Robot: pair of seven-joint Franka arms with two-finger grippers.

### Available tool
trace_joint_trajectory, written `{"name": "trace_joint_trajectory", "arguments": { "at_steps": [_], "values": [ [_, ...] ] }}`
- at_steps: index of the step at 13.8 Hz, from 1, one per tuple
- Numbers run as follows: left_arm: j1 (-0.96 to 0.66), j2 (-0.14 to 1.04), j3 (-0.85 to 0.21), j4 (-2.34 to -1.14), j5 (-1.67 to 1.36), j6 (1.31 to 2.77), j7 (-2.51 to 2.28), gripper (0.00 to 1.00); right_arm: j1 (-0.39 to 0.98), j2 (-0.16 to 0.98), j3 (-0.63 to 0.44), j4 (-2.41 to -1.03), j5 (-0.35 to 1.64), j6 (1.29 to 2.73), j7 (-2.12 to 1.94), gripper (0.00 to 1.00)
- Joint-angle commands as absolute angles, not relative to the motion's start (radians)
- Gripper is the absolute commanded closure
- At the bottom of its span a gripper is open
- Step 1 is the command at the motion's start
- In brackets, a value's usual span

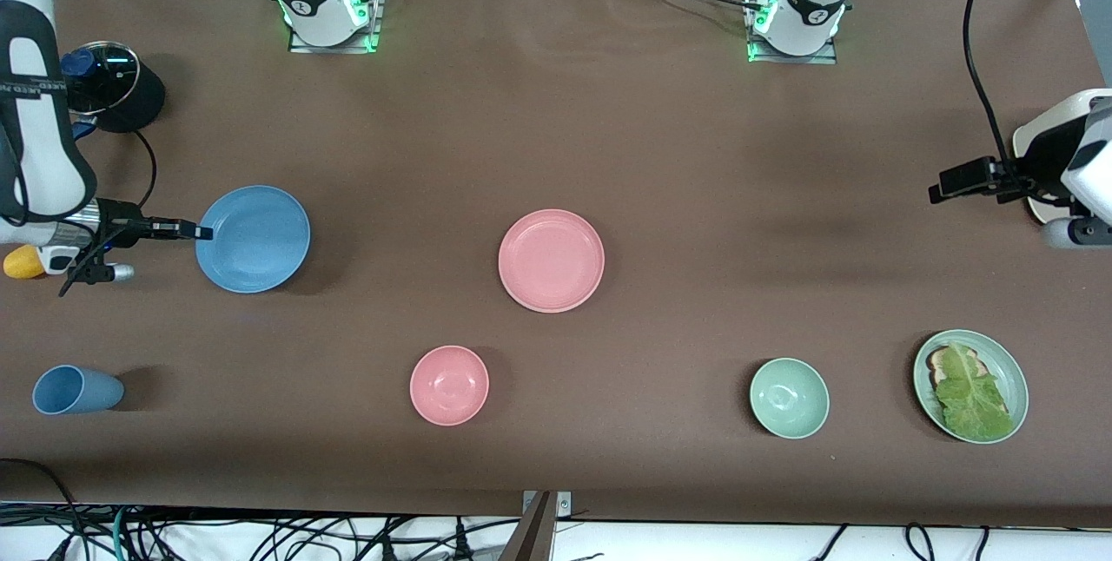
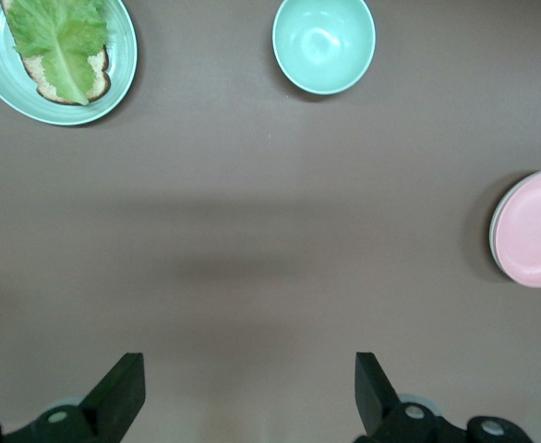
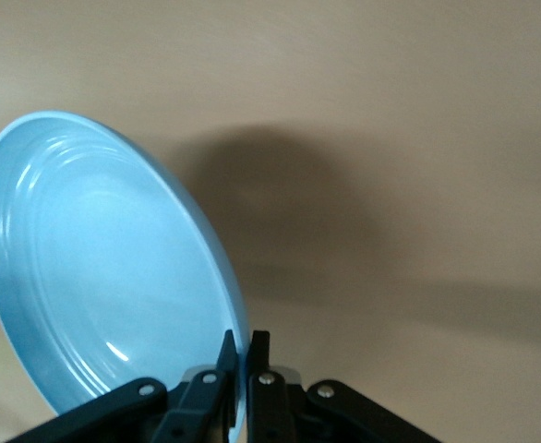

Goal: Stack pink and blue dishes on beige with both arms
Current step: 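Grasp the blue plate rim and lift it with the right gripper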

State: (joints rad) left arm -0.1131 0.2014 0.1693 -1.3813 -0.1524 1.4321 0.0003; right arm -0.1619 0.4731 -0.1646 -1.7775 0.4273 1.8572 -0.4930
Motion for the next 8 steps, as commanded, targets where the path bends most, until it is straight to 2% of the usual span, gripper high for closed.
{"name": "trace_joint_trajectory", "arguments": {
  "at_steps": [1, 5, 8],
  "values": [
    [-0.103, 0.083, 0.143, -1.453, -0.117, 1.402, 0.003, 0.00, -0.066, 0.446, -0.161, -1.709, 0.426, 1.761, -0.369, 1.00],
    [-0.106, 0.069, 0.138, -1.462, -0.120, 1.261, 0.005, 0.00, 0.159, 0.454, -0.163, -1.614, 0.436, 1.744, -0.015, 1.00],
    [-0.098, 0.066, 0.141, -1.491, -0.100, 1.250, 0.002, 0.00, 0.338, 0.489, -0.156, -1.570, 0.446, 1.802, 0.196, 1.00]
  ]
}}
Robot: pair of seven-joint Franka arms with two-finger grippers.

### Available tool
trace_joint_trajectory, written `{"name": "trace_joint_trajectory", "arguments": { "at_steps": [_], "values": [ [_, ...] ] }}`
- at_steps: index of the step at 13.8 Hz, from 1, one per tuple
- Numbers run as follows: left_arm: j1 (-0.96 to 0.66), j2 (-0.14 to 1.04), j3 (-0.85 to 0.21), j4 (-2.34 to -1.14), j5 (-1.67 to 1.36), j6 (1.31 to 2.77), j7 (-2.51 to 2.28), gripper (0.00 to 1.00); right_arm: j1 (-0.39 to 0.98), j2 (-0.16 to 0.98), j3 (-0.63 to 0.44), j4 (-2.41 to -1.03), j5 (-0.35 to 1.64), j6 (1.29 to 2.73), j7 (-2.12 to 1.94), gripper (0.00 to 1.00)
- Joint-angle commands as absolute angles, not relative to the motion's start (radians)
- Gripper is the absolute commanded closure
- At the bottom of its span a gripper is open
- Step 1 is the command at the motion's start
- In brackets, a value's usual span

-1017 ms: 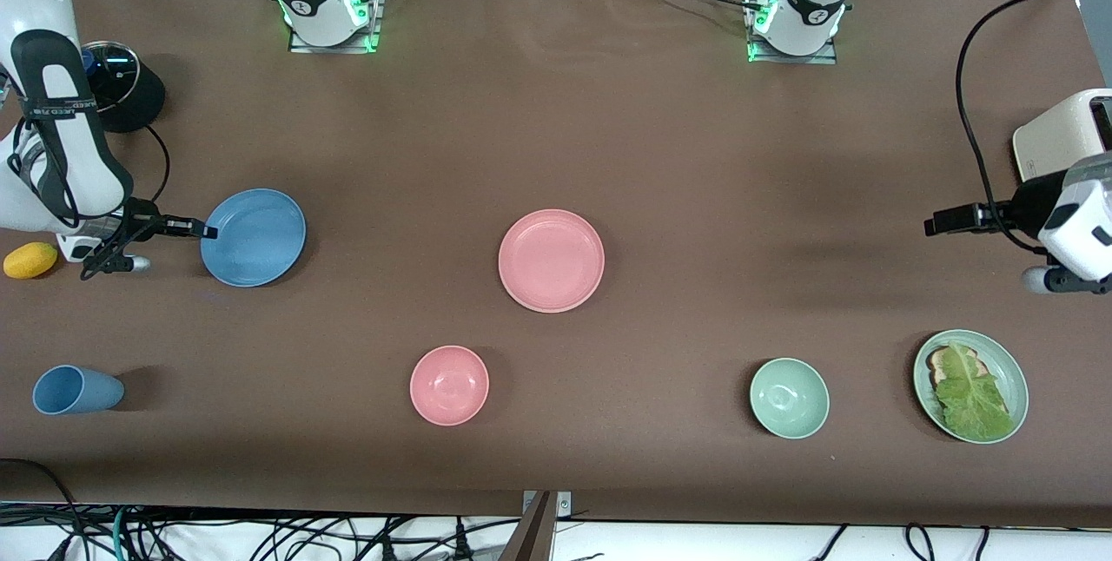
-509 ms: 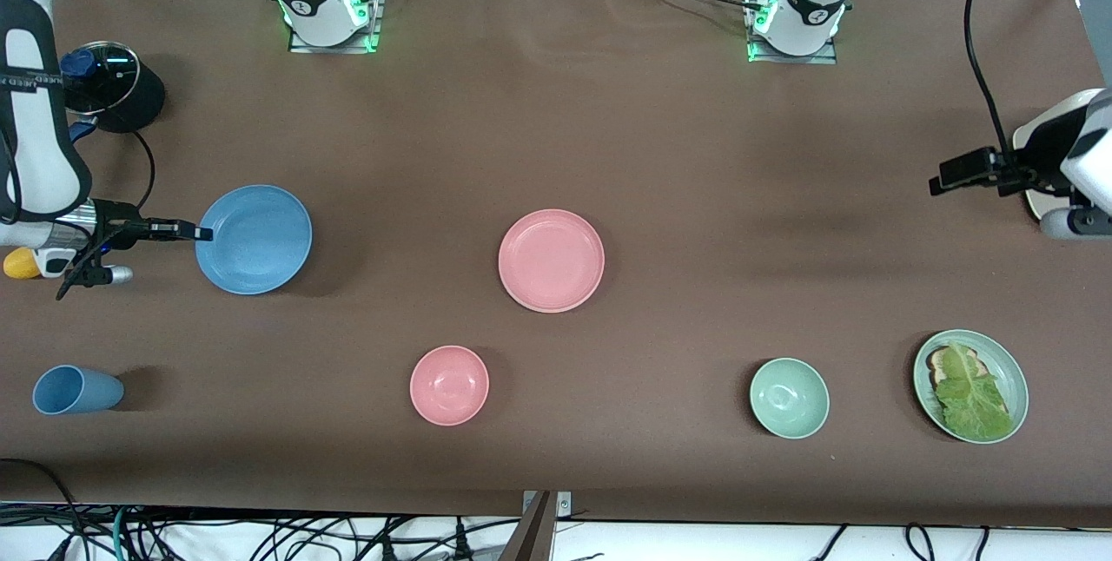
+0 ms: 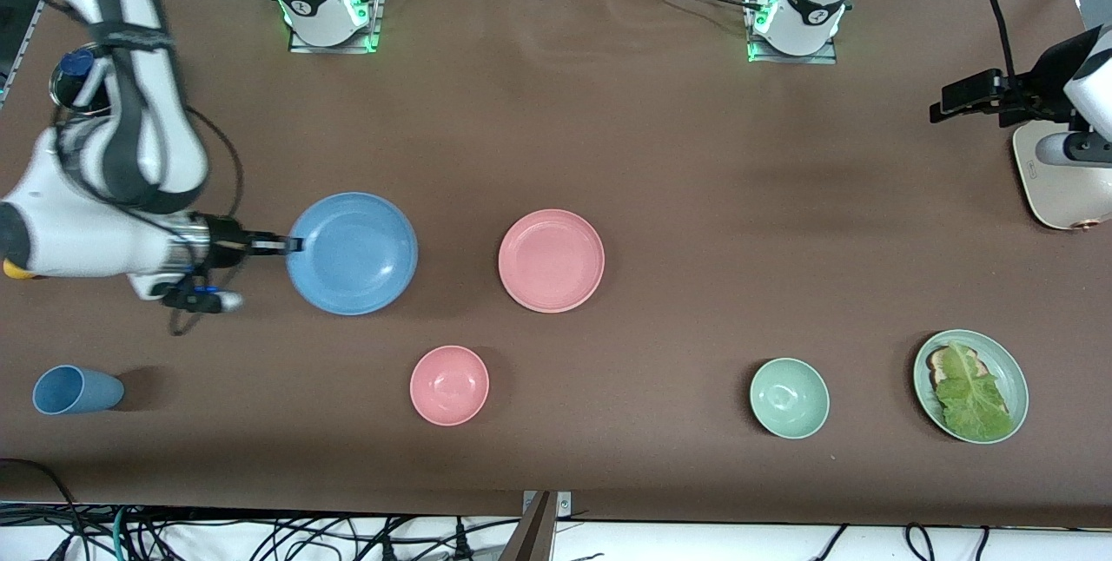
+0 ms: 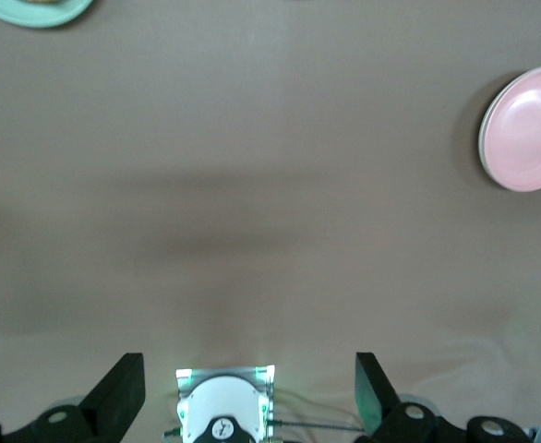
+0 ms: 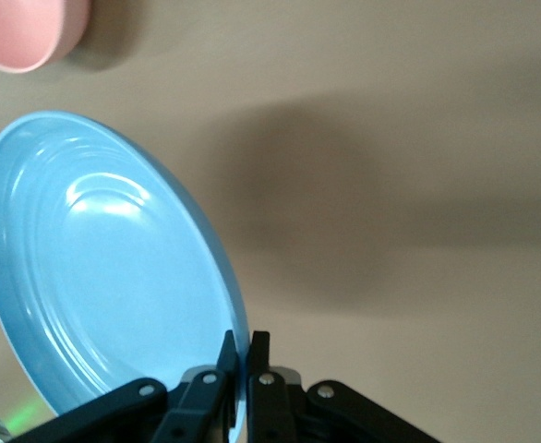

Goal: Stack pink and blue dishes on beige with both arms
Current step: 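Grasp the blue plate rim and lift it with the right gripper, then carry the blue plate over the pink plate and lower it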

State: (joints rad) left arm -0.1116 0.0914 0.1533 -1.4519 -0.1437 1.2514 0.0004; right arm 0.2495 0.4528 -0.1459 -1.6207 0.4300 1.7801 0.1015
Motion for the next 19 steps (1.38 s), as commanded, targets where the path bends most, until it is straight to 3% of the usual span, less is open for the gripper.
{"name": "trace_joint_trajectory", "arguments": {
  "at_steps": [1, 6, 9, 19],
  "values": [
    [-0.085, 0.051, 0.143, -1.494, -0.080, 1.250, 0.005, 0.00, 0.386, 0.509, -0.156, -1.562, 0.454, 1.831, 0.249, 1.00],
    [-0.075, -0.005, 0.146, -1.623, -0.090, 1.244, -0.003, 0.00, 0.572, 0.571, -0.156, -1.554, 0.572, 1.968, 0.429, 1.00],
    [-0.097, -0.014, 0.144, -1.621, -0.068, 1.247, -0.005, 0.00, 0.629, 0.620, -0.155, -1.537, 0.580, 2.103, 0.495, 1.00],
    [-0.104, 0.009, 0.140, -1.611, -0.018, 1.267, 0.003, 0.00, 0.681, 0.672, -0.156, -1.551, 0.557, 2.092, 0.488, 1.00]
  ]
}}
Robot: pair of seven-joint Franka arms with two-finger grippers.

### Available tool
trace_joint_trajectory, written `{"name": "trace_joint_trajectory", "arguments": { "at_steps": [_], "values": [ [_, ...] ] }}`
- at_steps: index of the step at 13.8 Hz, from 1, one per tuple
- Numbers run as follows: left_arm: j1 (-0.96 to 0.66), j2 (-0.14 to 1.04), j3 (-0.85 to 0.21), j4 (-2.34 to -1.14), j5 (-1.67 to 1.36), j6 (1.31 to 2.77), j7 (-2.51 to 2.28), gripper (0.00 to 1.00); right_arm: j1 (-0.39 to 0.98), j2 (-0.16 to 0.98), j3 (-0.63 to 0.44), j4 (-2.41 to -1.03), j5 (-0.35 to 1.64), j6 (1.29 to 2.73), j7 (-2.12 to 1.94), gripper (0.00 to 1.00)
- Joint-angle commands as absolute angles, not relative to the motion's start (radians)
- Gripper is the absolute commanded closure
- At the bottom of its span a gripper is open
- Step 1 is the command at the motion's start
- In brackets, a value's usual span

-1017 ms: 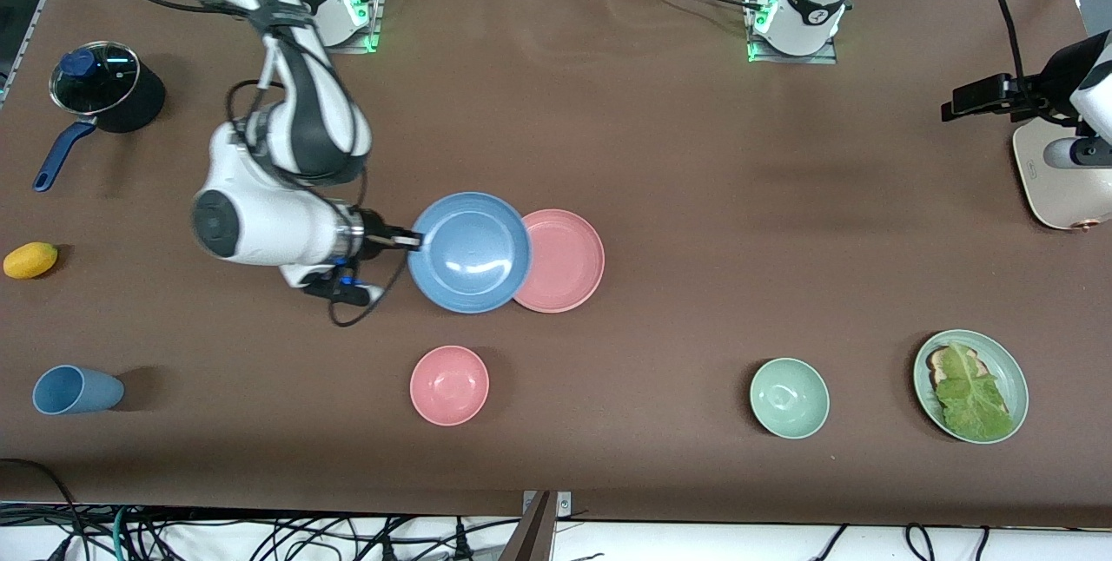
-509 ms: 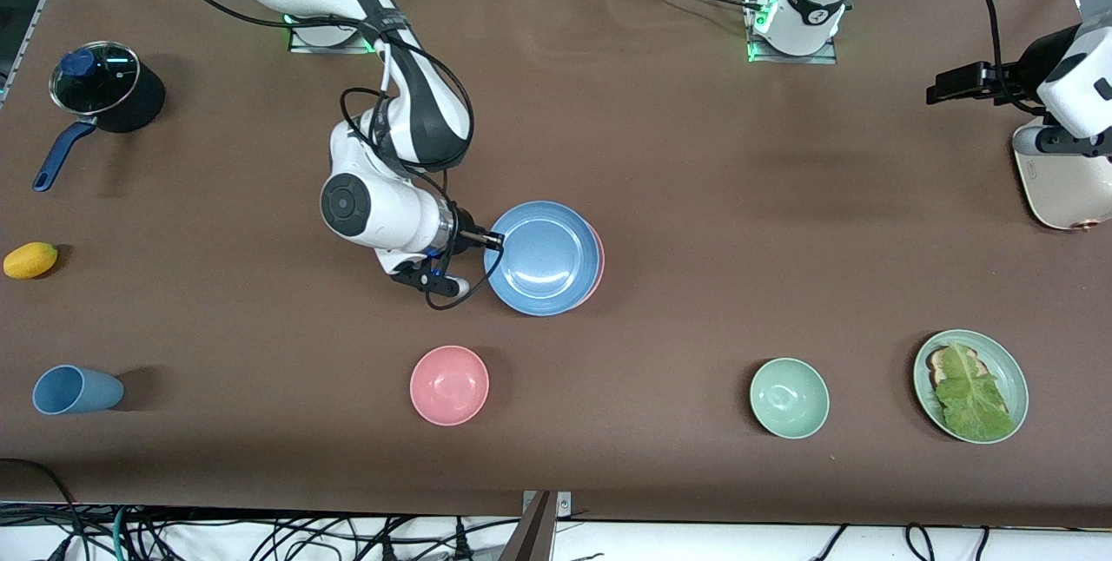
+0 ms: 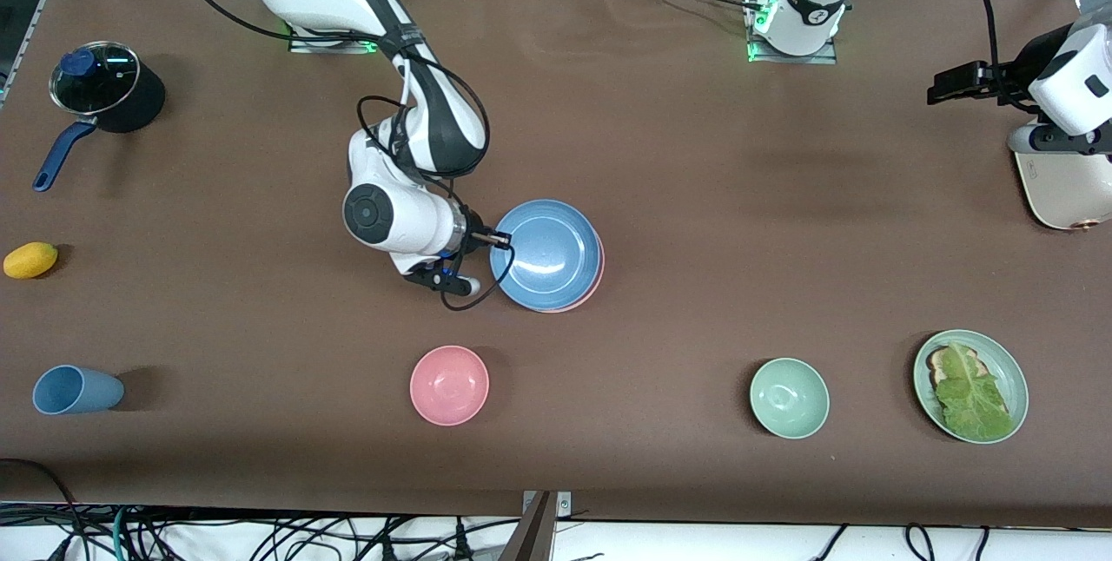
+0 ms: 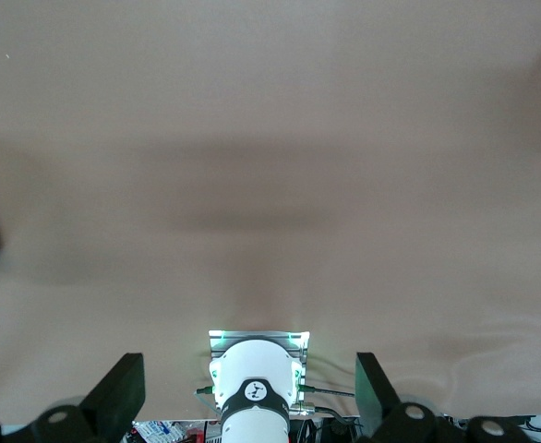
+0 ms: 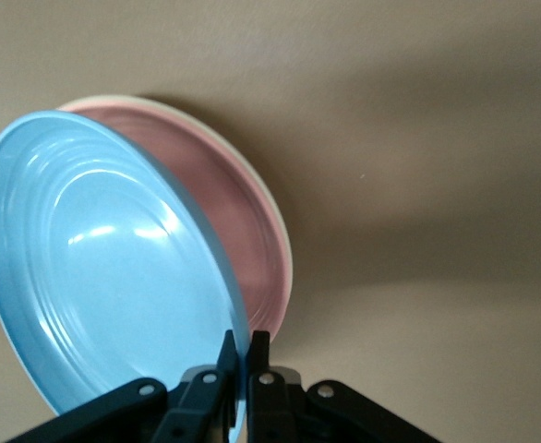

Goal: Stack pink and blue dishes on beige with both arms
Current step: 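Carry the blue plate over the pink plate and lower it, then open the right gripper to release the blue plate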

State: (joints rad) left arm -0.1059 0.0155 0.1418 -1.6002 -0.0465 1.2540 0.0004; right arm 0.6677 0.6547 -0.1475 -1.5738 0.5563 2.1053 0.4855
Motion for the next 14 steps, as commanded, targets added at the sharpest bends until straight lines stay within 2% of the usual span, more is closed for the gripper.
{"name": "trace_joint_trajectory", "arguments": {
  "at_steps": [1, 6, 7, 8, 10, 14],
  "values": [
    [-0.106, 0.009, 0.140, -1.609, -0.018, 1.267, 0.005, 0.00, 0.683, 0.676, -0.156, -1.551, 0.557, 2.092, 0.488, 1.00],
    [-0.112, 0.009, 0.138, -1.598, -0.018, 1.267, 0.006, 0.00, 0.683, 0.698, -0.156, -1.551, 0.555, 2.094, 0.489, 1.00],
    [-0.112, 0.009, 0.138, -1.597, -0.018, 1.267, 0.008, 0.00, 0.681, 0.696, -0.158, -1.548, 0.557, 2.092, 0.489, 0.66],
    [-0.112, 0.011, 0.138, -1.597, -0.018, 1.267, 0.008, 0.00, 0.683, 0.693, -0.161, -1.549, 0.555, 2.091, 0.495, 0.02],
    [-0.113, 0.011, 0.138, -1.595, -0.018, 1.272, 0.009, 0.00, 0.683, 0.672, -0.172, -1.548, 0.526, 2.082, 0.495, 0.00],
    [-0.114, 0.011, 0.138, -1.592, -0.018, 1.272, 0.009, 0.00, 0.683, 0.577, -0.222, -1.545, 0.295, 2.047, 0.486, 0.00]
  ]
}}
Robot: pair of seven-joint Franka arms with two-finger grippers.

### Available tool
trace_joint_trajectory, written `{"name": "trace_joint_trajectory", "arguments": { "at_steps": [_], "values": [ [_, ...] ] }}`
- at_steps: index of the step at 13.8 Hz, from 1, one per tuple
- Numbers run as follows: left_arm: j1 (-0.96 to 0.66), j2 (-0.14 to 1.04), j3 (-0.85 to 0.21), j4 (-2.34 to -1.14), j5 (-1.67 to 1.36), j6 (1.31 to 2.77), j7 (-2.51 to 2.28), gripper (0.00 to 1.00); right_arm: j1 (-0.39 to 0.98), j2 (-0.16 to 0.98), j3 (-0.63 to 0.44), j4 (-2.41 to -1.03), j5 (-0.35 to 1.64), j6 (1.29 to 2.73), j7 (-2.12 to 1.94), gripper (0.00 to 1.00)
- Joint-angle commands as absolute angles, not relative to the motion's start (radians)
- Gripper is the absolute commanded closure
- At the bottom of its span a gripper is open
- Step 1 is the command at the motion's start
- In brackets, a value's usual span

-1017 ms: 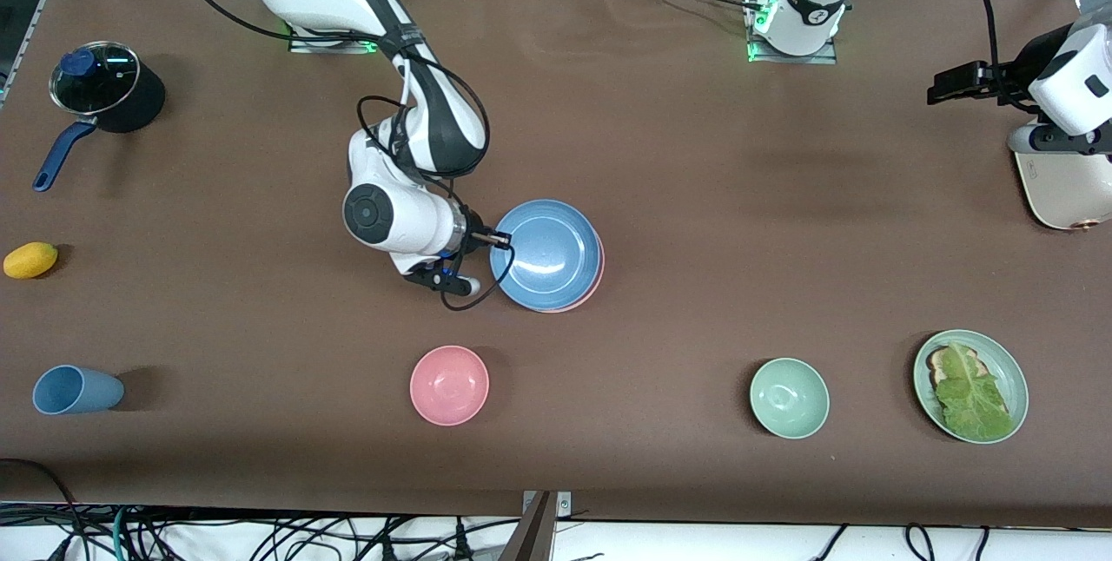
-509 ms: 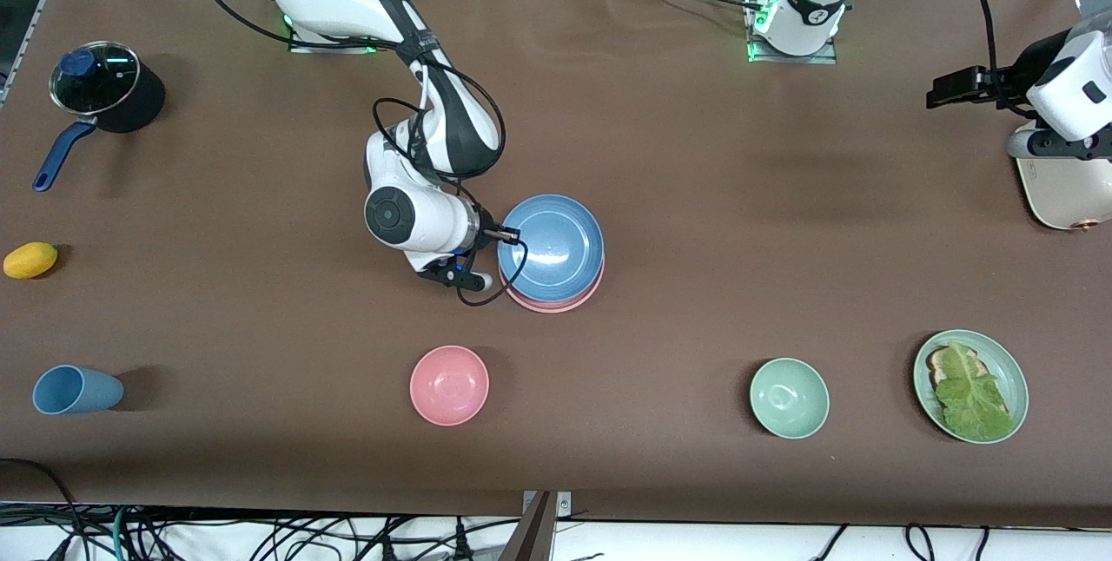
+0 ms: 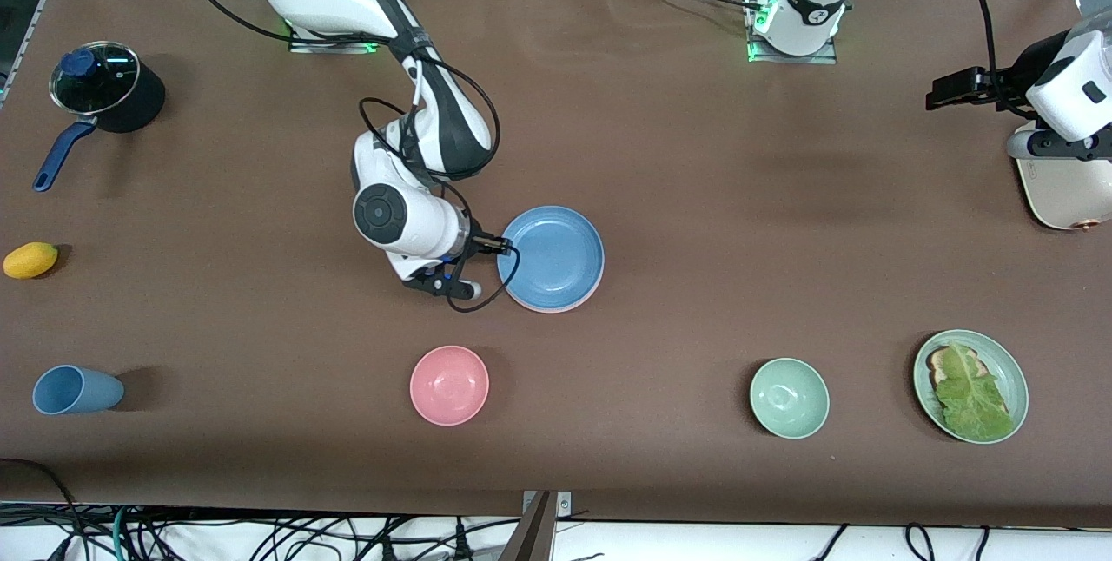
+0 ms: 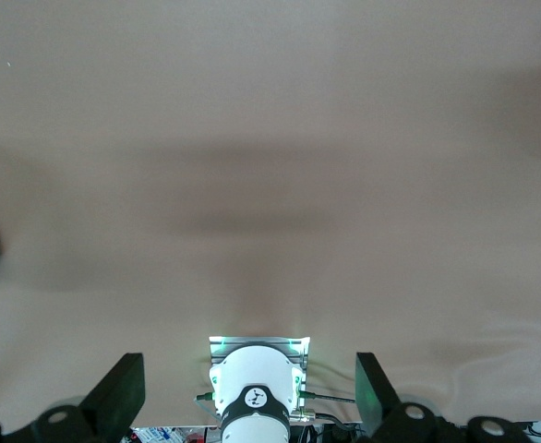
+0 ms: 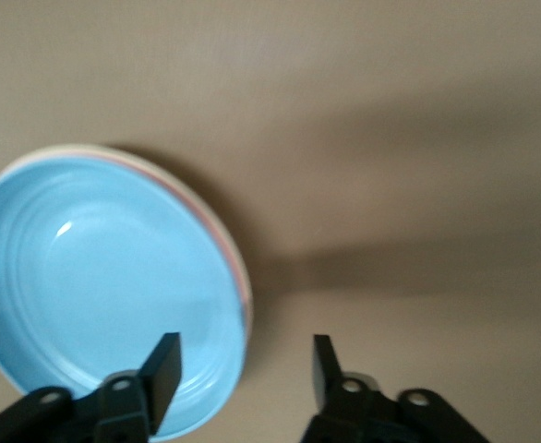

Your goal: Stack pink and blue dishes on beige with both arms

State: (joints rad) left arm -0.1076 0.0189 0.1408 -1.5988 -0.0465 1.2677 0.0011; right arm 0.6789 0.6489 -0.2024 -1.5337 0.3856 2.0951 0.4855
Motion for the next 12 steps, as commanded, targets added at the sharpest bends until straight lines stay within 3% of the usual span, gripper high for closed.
{"name": "trace_joint_trajectory", "arguments": {
  "at_steps": [1, 3, 8, 10, 12],
  "values": [
    [-0.115, 0.011, 0.138, -1.592, -0.018, 1.272, 0.009, 0.00, 0.683, 0.546, -0.238, -1.542, 0.244, 2.011, 0.492, 0.00],
    [-0.114, 0.011, 0.138, -1.588, -0.018, 1.270, 0.009, 0.00, 0.683, 0.474, -0.297, -1.543, 0.219, 1.980, 0.486, 0.00],
    [-0.115, 0.012, 0.137, -1.588, -0.018, 1.272, 0.009, 0.00, 0.681, 0.296, -0.484, -1.534, 0.218, 1.734, 0.269, 0.00],
    [-0.115, 0.012, 0.138, -1.586, -0.018, 1.270, 0.009, 0.00, 0.692, 0.292, -0.558, -1.467, 0.184, 1.592, 0.192, 0.00],
    [-0.115, 0.012, 0.138, -1.586, -0.018, 1.270, 0.009, 0.00, 0.646, 0.293, -0.551, -1.381, 0.108, 1.485, 0.177, 0.00]
  ]
}}
